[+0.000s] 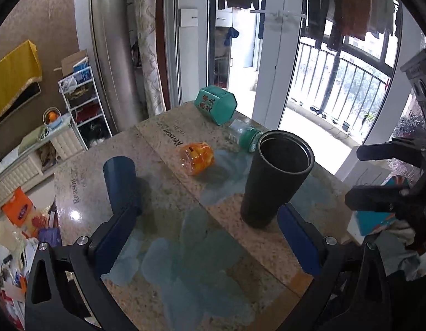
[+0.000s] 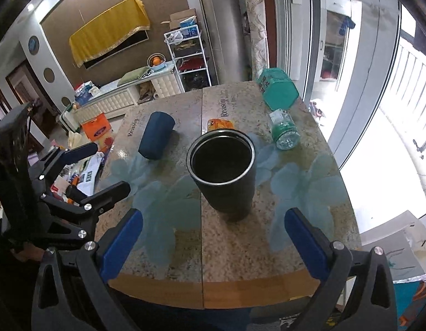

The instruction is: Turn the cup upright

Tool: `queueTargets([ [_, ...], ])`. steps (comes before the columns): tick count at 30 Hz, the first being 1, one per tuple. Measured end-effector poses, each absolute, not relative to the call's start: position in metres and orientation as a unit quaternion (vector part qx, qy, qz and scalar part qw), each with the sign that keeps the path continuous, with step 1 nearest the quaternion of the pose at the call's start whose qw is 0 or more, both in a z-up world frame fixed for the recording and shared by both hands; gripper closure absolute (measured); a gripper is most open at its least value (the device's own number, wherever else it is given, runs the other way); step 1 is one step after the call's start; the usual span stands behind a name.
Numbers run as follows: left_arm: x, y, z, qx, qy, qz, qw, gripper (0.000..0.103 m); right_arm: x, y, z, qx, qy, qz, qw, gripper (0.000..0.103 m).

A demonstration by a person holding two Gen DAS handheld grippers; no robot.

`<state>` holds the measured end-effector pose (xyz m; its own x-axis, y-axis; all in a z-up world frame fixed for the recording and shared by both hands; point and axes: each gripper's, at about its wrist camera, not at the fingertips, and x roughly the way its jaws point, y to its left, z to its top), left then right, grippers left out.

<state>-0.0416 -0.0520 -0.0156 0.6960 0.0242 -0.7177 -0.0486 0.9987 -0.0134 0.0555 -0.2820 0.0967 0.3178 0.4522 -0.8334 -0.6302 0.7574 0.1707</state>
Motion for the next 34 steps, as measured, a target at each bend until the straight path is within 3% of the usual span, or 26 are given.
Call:
queueTargets([
  [34, -0.011, -0.062, -0.016, -0.03, 0.385, -0.055, 0.921, 0.0, 0.06, -0.286, 0.099, -0.097, 0.461, 0.311, 0.825, 0.0],
])
